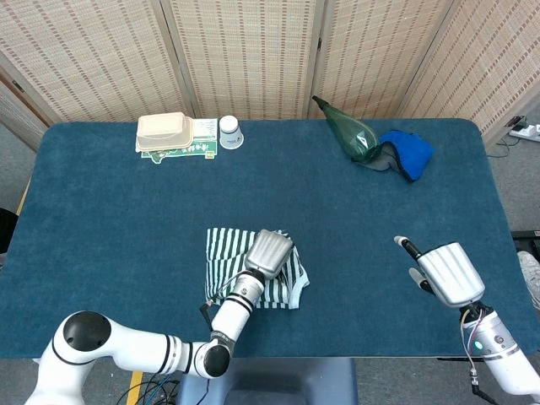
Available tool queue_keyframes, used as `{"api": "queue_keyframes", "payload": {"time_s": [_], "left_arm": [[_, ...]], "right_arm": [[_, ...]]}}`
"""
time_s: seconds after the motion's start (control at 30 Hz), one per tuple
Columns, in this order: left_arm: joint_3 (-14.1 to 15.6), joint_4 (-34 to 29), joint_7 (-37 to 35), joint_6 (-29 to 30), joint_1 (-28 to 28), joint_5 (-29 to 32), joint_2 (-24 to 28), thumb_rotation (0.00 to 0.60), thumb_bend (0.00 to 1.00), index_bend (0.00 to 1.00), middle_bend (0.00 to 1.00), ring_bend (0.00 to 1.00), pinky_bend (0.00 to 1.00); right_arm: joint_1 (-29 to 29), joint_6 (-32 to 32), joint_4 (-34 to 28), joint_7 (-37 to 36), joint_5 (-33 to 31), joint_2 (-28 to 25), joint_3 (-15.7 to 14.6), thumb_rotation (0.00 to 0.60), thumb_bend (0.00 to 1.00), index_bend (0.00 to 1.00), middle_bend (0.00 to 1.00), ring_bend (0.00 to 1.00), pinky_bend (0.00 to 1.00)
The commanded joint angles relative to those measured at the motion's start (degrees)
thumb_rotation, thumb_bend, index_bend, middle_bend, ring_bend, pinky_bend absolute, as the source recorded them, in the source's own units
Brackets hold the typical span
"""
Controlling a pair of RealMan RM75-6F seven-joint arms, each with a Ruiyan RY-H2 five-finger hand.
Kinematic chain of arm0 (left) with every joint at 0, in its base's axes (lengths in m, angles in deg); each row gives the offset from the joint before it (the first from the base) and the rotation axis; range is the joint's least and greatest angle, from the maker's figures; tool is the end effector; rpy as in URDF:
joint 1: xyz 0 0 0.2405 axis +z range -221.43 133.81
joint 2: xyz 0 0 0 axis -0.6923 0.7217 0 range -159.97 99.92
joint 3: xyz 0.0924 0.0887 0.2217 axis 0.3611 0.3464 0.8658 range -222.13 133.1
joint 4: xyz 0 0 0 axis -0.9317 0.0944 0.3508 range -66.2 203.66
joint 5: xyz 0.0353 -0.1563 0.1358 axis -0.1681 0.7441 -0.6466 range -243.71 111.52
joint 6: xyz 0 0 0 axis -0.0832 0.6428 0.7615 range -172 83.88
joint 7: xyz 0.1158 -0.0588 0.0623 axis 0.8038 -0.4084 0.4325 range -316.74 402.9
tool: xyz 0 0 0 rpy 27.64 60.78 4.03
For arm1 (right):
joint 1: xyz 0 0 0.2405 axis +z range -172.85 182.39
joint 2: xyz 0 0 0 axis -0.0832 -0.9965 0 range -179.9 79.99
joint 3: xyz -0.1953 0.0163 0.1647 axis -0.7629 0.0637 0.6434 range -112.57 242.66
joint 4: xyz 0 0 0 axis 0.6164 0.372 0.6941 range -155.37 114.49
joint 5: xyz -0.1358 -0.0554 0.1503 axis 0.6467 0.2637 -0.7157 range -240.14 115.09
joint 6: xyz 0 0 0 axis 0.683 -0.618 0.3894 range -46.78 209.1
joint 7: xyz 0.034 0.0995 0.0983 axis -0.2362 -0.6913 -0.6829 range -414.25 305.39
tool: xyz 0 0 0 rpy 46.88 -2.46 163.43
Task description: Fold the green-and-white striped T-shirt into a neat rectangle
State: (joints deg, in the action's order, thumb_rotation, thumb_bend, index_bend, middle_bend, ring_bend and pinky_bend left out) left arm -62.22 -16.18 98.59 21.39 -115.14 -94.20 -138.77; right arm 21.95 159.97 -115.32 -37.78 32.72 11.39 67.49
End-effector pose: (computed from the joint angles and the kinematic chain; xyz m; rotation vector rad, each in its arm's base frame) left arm 0.0339 0.3292 -0.1020 -1.9988 -0.7748 -0.8018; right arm -0.2477 -0.2342 0.1458 1.7647 -0.4809 0.8510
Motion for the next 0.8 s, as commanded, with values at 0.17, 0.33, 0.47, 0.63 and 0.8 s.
{"api": "queue_keyframes", "payload": {"time_s": [0.17,0.33,0.47,0.63,0.8], "left_arm": [[-1.22,3.87,1.52,0.47,-1.98,0.15,-3.36,0.6,0.68,0.66,0.88,0.79,0.94],[-1.47,7.82,3.01,0.51,-3.13,0.3,-6.2,0.6,0.68,0.65,0.88,0.79,0.94],[-1.91,9.75,3.37,0.03,-3.38,0.62,-7.65,0.6,0.68,0.58,0.87,0.78,0.94],[-2.64,11.09,2.53,-0.34,-3.05,0.26,-8.97,0.6,0.53,0.41,0.85,0.77,0.94],[-3.52,11.26,2.19,-0.74,-2.7,0.32,-9.58,0.6,0.27,0.13,0.83,0.76,0.94]], "right_arm": [[-0.44,0.38,0.42,-0.56,-0.28,-0.29,0.03,0.6,0.27,0.26,0.96,0.97,1.0],[-0.71,0.57,0.71,-0.92,-0.31,-0.53,0.0,0.6,0.27,0.26,0.96,0.97,1.0],[-0.8,0.6,0.89,-1.19,-0.41,-0.63,0.08,0.6,0.27,0.26,0.96,0.97,1.0],[-0.88,0.58,1.18,-1.46,-0.48,-0.66,0.11,0.6,0.27,0.26,0.96,0.97,1.0],[-0.89,0.51,1.36,-1.62,-0.49,-0.56,0.16,0.6,0.27,0.26,0.96,0.97,1.0]]}}
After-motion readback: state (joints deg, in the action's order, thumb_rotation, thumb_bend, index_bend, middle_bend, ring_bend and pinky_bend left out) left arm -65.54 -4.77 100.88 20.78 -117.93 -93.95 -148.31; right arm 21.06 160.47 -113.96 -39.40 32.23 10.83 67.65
